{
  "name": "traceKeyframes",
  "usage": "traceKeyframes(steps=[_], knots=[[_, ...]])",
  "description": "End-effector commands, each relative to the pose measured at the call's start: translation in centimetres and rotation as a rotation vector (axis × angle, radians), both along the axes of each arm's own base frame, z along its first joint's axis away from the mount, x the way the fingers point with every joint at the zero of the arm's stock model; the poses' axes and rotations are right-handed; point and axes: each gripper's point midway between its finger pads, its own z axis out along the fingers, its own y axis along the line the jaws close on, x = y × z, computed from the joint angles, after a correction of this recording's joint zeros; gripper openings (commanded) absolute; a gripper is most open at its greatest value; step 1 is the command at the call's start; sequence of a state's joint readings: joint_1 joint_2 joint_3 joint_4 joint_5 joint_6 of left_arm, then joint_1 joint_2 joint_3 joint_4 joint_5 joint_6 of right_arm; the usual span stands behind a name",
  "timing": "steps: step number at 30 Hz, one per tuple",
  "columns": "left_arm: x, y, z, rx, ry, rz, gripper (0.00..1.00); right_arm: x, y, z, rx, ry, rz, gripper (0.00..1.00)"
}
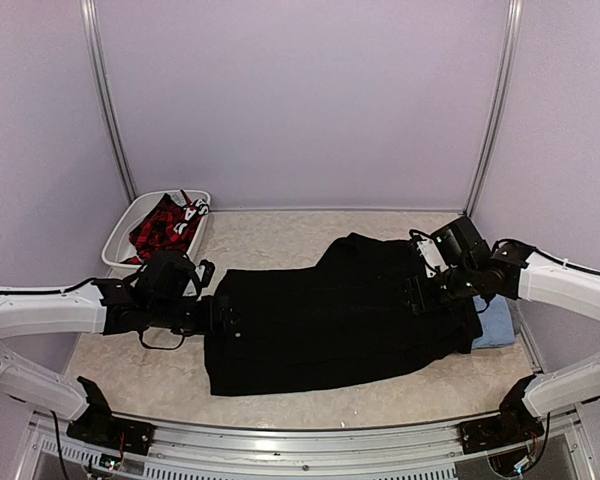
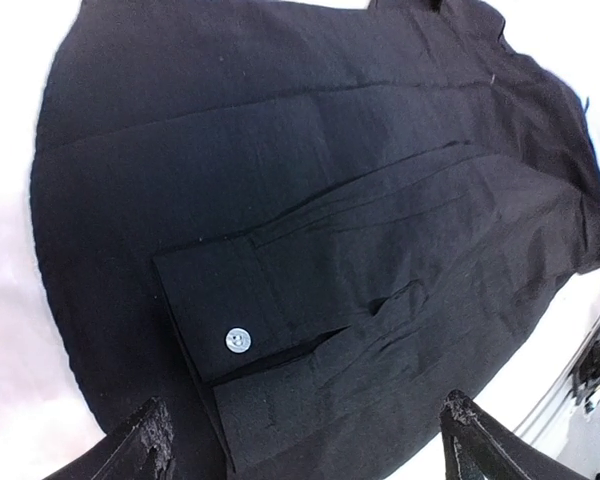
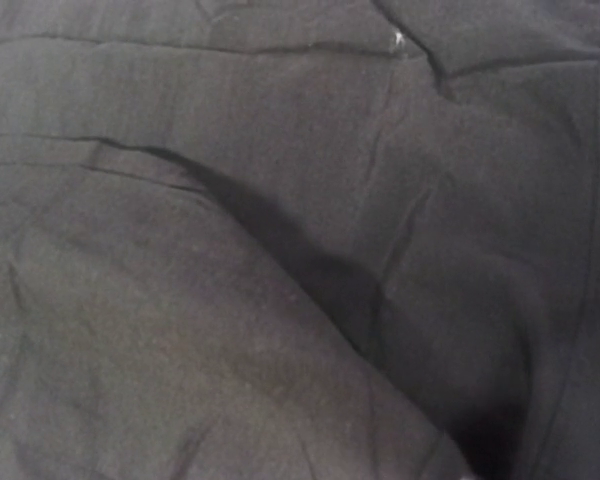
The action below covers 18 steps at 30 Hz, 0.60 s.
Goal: Fold and stack the long sleeve shirts
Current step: Adjust the sleeve of the 1/3-folded shirt, then move the 1/3-folded shirt to the center of the board.
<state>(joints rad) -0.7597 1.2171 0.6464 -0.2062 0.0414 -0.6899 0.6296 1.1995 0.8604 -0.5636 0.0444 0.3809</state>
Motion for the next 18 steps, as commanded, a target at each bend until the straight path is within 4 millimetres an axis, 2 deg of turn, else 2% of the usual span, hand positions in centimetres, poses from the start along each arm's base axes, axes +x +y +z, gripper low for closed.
traceKeyframes(steps=[1,6,10,12,15,18], knots=[[1.5,-2.1,0.5,-0.014,-0.043,-0.083,0.88,0.9,1.2,0.5,-0.011,-0.015,0.032,0.64],[3.4,-4.0,-0.5,-0.041,-0.04,-0.136,0.87,1.3,1.9,-0.2,-0.014,-0.001,0.051,0.64],[4.0,-4.3,-4.5,-0.024,0.081,-0.159,0.85,1.5,1.8,-0.4,-0.032,0.006,0.049,0.64],[3.8,-4.5,-5.7,-0.018,0.116,-0.171,0.85,1.6,1.8,-0.2,-0.04,0.002,0.045,0.64],[3.6,-3.7,-7.2,0.017,0.153,-0.158,0.84,1.9,1.6,0.0,-0.049,-0.004,0.036,0.64],[3.6,-2.0,-8.5,0.056,0.189,-0.121,0.84,2.2,1.6,-0.1,-0.064,0.0,0.029,0.65]])
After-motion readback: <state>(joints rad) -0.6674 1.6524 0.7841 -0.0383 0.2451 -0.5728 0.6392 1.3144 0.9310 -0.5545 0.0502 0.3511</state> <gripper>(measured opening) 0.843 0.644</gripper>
